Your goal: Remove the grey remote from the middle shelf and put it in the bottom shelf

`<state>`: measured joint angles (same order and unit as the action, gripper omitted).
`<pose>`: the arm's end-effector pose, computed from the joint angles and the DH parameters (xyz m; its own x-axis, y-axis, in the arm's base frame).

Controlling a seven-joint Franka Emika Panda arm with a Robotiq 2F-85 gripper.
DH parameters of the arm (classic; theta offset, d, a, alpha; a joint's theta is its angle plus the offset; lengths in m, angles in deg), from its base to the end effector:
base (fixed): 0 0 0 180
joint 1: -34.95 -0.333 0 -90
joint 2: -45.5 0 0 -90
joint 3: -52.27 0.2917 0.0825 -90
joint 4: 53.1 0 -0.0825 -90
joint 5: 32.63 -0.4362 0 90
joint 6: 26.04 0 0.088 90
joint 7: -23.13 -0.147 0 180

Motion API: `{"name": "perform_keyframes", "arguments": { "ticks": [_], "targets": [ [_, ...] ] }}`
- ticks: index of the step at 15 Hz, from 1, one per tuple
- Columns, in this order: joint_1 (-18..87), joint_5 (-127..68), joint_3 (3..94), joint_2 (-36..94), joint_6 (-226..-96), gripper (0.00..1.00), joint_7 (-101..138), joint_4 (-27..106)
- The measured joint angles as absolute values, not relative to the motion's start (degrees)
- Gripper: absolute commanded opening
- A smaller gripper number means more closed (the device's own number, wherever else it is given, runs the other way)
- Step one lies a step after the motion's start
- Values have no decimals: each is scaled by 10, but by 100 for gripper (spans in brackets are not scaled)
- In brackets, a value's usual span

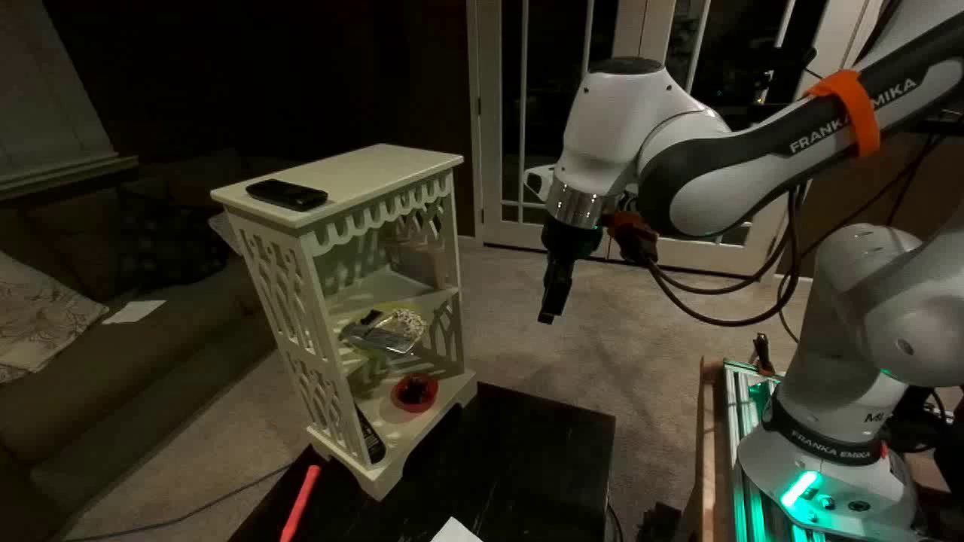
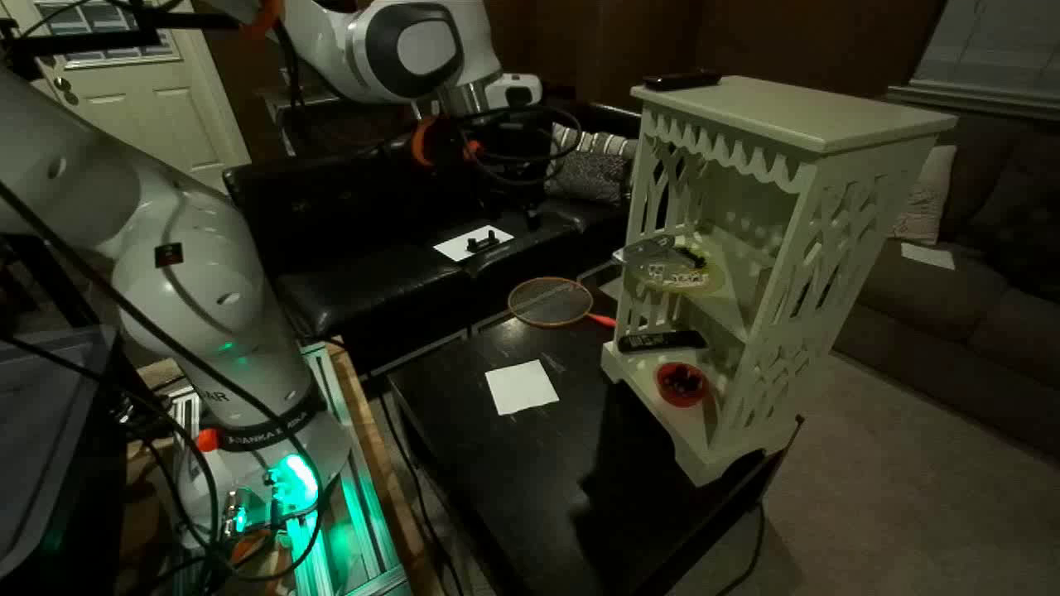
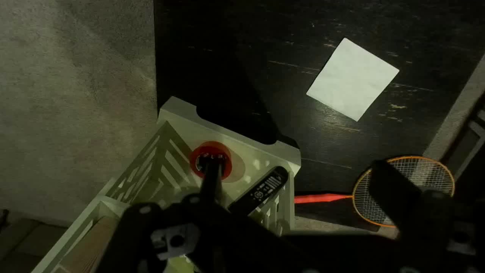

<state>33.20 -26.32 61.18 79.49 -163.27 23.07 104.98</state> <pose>0.4273 0.0638 0.3198 0.9446 0.2518 0.2106 0.2167 -0.9602 0.1762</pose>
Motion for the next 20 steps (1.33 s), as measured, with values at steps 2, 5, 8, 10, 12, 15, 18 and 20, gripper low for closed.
{"name": "perform_keyframes", "arguments": {
  "ticks": [2,5,8,10,12,15,18,20],
  "targets": [
    [332,-263,612,795,-1633,100,231,1050],
    [332,-263,612,795,-1633,100,231,1050],
    [332,-263,611,795,-1633,100,231,1050],
    [332,-263,610,791,-1639,100,231,1049],
    [332,-263,611,770,-1667,100,230,1049],
    [346,-260,611,702,-1760,100,205,1043],
    [380,-252,608,619,-1871,100,175,1029],
    [413,-225,610,564,-1936,100,148,1012]
  ]
}}
